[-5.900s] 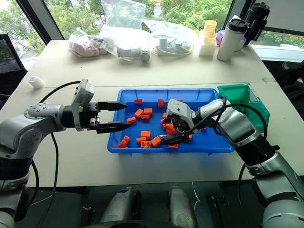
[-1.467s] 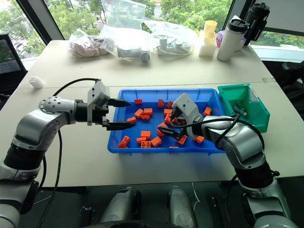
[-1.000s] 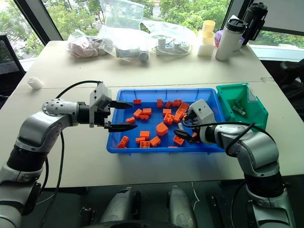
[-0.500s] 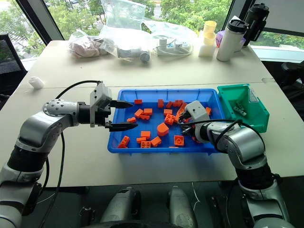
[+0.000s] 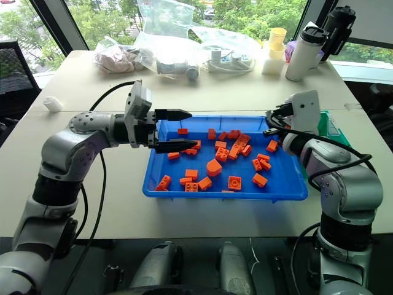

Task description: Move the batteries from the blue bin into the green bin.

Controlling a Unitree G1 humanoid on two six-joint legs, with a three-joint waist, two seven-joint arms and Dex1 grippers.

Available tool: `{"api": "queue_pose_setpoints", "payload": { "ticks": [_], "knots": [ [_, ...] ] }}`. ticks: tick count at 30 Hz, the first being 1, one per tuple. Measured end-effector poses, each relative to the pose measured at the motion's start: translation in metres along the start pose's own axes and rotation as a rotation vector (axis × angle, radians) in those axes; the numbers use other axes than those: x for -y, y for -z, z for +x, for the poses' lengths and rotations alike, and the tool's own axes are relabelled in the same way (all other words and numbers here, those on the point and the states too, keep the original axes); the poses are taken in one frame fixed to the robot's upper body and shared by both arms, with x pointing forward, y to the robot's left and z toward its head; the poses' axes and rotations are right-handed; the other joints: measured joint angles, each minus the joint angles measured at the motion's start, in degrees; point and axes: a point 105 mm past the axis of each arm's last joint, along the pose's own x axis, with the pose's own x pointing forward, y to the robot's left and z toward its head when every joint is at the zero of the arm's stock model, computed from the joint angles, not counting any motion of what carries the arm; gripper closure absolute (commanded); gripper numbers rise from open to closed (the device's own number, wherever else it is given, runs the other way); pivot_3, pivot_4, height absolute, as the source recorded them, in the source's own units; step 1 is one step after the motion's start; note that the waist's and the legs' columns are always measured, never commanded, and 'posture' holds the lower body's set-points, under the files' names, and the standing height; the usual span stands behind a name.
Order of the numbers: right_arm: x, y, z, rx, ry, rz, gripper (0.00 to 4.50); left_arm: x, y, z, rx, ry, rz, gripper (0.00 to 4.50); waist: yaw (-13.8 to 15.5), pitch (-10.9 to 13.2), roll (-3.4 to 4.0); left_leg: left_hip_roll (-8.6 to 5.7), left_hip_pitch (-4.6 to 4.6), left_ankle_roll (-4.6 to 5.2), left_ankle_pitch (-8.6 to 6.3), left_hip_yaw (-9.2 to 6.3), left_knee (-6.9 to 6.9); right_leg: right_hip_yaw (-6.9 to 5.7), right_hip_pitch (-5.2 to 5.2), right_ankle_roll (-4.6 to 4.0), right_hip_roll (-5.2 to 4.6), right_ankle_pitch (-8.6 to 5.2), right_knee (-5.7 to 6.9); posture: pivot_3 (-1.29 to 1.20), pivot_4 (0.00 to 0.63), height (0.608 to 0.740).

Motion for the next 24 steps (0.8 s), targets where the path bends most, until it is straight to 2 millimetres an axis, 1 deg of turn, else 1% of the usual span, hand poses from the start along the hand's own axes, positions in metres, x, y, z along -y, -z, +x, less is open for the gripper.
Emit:
{"api": "queue_pose_setpoints", "payload": {
  "ticks": [2,3,5,7,9,11,13,16,18,19,20,22,24],
  "knots": [
    [0.021,0.008,0.0,-0.026,0.109,-0.03,4.48,-0.002,0.002,0.014,0.031,0.028,-0.007,0.0,0.0,0.0,0.01,-0.04,0.0,0.0,0.0,0.03,0.0,0.02,0.0,0.0,0.0,0.0,0.0,0.0,0.15,0.74],
    [0.028,0.013,0.0,-0.038,0.146,-0.031,4.48,-0.002,0.005,0.02,0.028,0.043,-0.008,0.0,-0.1,0.0,0.01,-0.09,0.02,0.0,0.0,0.05,0.0,0.03,-0.01,0.0,0.01,0.0,0.01,0.0,0.15,0.74],
    [0.036,0.021,0.001,-0.063,0.185,-0.026,4.48,-0.002,0.011,0.028,0.019,0.064,-0.005,0.0,-0.8,0.0,0.02,-0.07,0.05,0.0,0.0,0.06,-0.04,0.06,-0.04,0.0,0.07,0.0,0.05,0.0,0.15,0.74],
    [0.044,0.025,0.002,-0.07,0.222,-0.015,4.48,-0.003,0.017,0.034,0.012,0.075,-0.007,0.0,-1.4,0.0,0.03,-0.03,0.06,0.0,0.01,0.04,-0.05,0.06,-0.05,0.0,0.11,0.0,0.08,0.0,0.15,0.74],
    [0.051,0.029,0.002,-0.081,0.257,-0.009,4.48,-0.005,0.017,0.035,0.013,0.074,0.003,0.0,-1.7,0.0,0.03,0.0,0.08,0.0,0.01,0.04,-0.06,0.08,-0.05,0.0,0.12,0.0,0.08,0.0,0.15,0.74],
    [0.055,0.035,0.003,-0.1,0.269,0.001,4.48,-0.005,0.017,0.035,0.01,0.072,0.014,0.0,-1.7,0.0,0.04,0.08,0.1,0.0,0.01,0.05,-0.07,0.09,-0.05,0.0,0.13,0.0,0.09,0.0,0.15,0.74],
    [0.056,0.039,0.005,-0.112,0.272,0.011,3.42,-0.006,0.019,0.034,0.004,0.068,0.008,0.0,-1.5,0.0,0.04,0.07,0.1,0.0,0.01,0.05,-0.07,0.09,-0.05,0.0,0.1,0.0,0.09,0.0,0.15,0.74],
    [0.059,0.039,0.009,-0.113,0.277,0.028,2.08,-0.009,0.025,0.027,-0.019,0.046,-0.003,0.0,-1.5,0.0,0.05,0.08,0.1,0.0,0.01,0.06,-0.07,0.1,-0.05,0.0,0.09,0.0,0.08,0.0,0.15,0.74],
    [0.064,0.038,0.01,-0.116,0.295,0.024,0.95,-0.011,0.031,0.02,-0.035,0.028,-0.022,0.0,-1.4,0.0,0.05,0.1,0.1,0.0,0.01,0.04,-0.07,0.09,-0.05,0.0,0.1,0.0,0.09,0.0,0.15,0.74],
    [0.068,0.038,0.009,-0.114,0.311,0.019,0.44,-0.01,0.033,0.019,-0.037,0.023,-0.032,0.0,-1.4,0.0,0.05,0.1,0.09,0.0,0.01,0.04,-0.07,0.1,-0.05,0.0,0.09,0.0,0.08,0.0,0.15,0.74],
    [0.071,0.036,0.008,-0.104,0.326,0.015,0.02,-0.011,0.032,0.017,-0.033,0.016,-0.043,0.0,-1.2,0.0,0.05,0.08,0.07,0.0,0.01,0.04,-0.06,0.1,-0.05,0.0,0.07,0.0,0.08,0.0,0.15,0.74],
    [0.076,0.029,0.008,-0.073,0.34,0.002,0.02,-0.013,0.024,0.013,-0.001,-0.005,-0.065,0.0,-1.2,0.0,0.05,0.06,0.05,0.0,0.01,0.05,-0.04,0.1,-0.05,0.0,0.03,0.0,0.07,0.0,0.15,0.74],
    [0.078,0.015,0.007,-0.016,0.317,-0.019,0.02,-0.018,0.013,0.005,0.029,-0.041,-0.074,0.0,-1.3,0.0,0.06,0.07,0.05,0.0,0.01,0.04,-0.05,0.09,-0.05,0.0,0.05,0.0,0.07,0.0,0.15,0.74]
  ]
}}
